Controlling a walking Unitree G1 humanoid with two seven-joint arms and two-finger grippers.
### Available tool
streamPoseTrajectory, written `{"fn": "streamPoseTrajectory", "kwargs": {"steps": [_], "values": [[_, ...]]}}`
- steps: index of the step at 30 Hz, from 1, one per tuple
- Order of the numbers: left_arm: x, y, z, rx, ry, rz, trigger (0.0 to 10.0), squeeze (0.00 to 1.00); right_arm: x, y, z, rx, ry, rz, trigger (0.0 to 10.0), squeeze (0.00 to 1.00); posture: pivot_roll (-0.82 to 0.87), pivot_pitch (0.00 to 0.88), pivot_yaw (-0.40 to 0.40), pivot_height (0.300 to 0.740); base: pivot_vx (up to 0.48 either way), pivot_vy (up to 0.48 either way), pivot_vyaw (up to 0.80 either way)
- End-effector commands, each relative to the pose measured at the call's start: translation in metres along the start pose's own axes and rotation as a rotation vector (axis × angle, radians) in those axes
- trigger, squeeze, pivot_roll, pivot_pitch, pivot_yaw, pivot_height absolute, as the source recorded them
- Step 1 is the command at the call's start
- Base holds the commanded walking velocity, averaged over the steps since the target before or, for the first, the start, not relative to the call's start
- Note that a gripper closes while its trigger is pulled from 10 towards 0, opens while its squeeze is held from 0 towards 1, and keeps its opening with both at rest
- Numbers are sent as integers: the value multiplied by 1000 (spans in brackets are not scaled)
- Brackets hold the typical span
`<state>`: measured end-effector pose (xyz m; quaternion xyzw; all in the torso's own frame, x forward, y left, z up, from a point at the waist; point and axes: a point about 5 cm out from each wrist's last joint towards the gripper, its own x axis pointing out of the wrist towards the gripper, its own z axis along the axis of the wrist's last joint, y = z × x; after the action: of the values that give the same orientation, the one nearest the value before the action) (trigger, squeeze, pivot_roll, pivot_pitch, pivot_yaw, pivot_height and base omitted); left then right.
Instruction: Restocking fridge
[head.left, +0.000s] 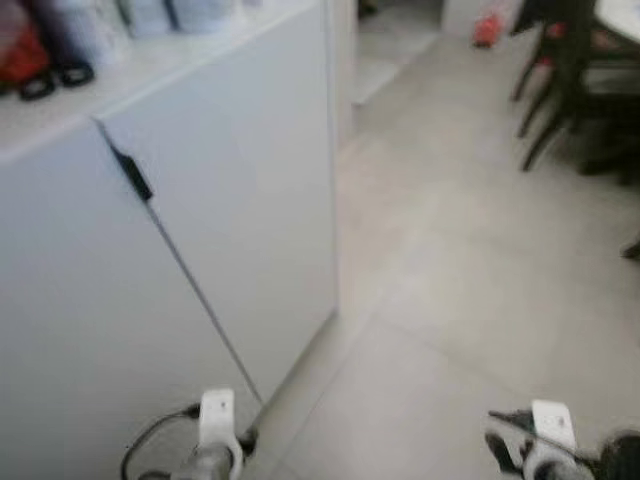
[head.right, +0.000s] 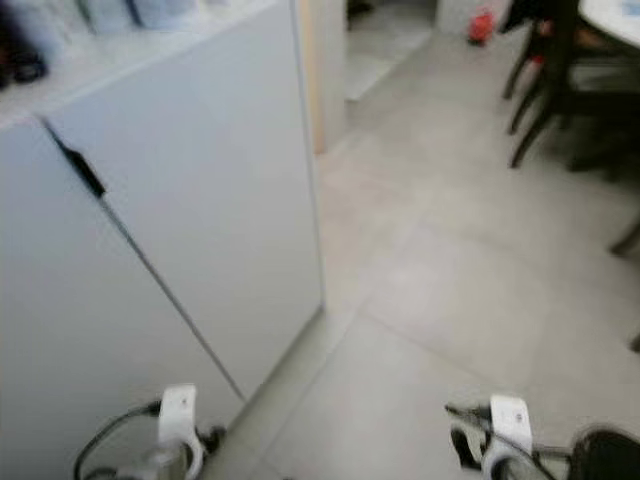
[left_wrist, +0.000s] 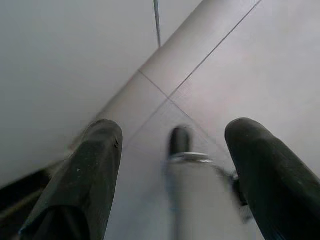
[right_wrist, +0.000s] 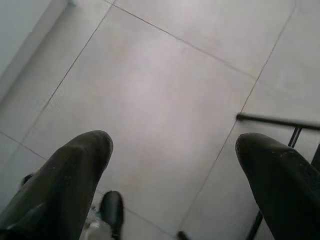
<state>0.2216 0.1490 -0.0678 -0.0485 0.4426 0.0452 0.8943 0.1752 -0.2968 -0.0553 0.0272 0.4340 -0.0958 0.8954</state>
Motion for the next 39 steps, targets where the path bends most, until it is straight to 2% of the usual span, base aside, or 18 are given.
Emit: {"fn": "streamPoseTrajectory", "kwargs": {"steps": [1, 6, 8, 9, 10, 16, 17, 18, 19, 22, 23, 27, 28, 35, 39], "values": [[-1, 10, -6, 13, 24, 23, 10000, 0, 1, 5, 0, 1, 4, 10, 10000, 0, -86, 0, 27, 740, 0, 0, 800], [-1, 12, -8, 8, 23, 27, 10000, 0, 1, 6, -2, 1, 8, 15, 10000, 0, -74, 32, 27, 740, 0, 0, 800], [-1, 13, -10, 3, 26, 31, 10000, 0, 1, 6, -6, 18, 13, 19, 10000, 0, -69, 124, 2, 740, 0, 0, 0], [-2, 13, -12, -5, 28, 35, 10000, 0, 0, 6, -8, 19, 15, 21, 10000, 0, -64, 135, -21, 740, 0, 0, 0], [-2, 13, -14, -10, 29, 38, 10000, 0, 0, 5, -8, 18, 15, 22, 10000, 0, -51, 137, -86, 740, 0, 0, 0], [-2, 9, -13, -37, 22, 54, 10000, 0, 0, 2, -4, -20, 7, 34, 10000, 0, -42, 134, -83, 740, 0, 0, 0], [-2, 8, -11, -38, 20, 53, 10000, 0, 0, 2, -3, -20, 6, 30, 10000, 0, -50, 141, -33, 740, 0, 0, 0], [-1, 8, -10, -36, 17, 51, 10000, 0, 0, 2, -2, -11, 3, 21, 10000, 0, -50, 141, -33, 740, 0, 0, 0], [-1, 8, -8, -36, 14, 50, 10000, 0, 0, 2, 0, -7, -1, 20, 10000, 0, -66, 151, 34, 740, 0, 0, 0], [-1, 9, -10, -33, 16, 47, 10000, 0, 0, 3, -2, -1, -2, 18, 10000, 0, -78, 140, 11, 740, 0, 0, 0], [-1, 8, -9, -22, 16, 41, 10000, 0, 0, 2, -1, 13, -7, 12, 10000, 0, -72, 112, 12, 740, 0, 0, 0], [-1, 8, -6, -7, 14, 34, 10000, 0, 1, 2, 0, 31, -13, 5, 10000, 0, -86, 118, 19, 740, 0, 0, 0], [-1, 8, -5, 3, 12, 30, 10000, 0, 1, 3, 2, 30, -14, 7, 10000, 0, -119, 86, 11, 740, 0, 0, 0], [0, 13, 2, 98, 11, 8, 10000, 0, 3, 9, 3, 71, -29, 2, 10000, 0, -140, 51, 59, 740, 0, 0, 0], [0, 16, 4, 112, 6, 5, 10000, 0, 4, 12, 3, 92, -28, -1, 10000, 0, -145, 35, 78, 740, 0, 0, 0]]}}
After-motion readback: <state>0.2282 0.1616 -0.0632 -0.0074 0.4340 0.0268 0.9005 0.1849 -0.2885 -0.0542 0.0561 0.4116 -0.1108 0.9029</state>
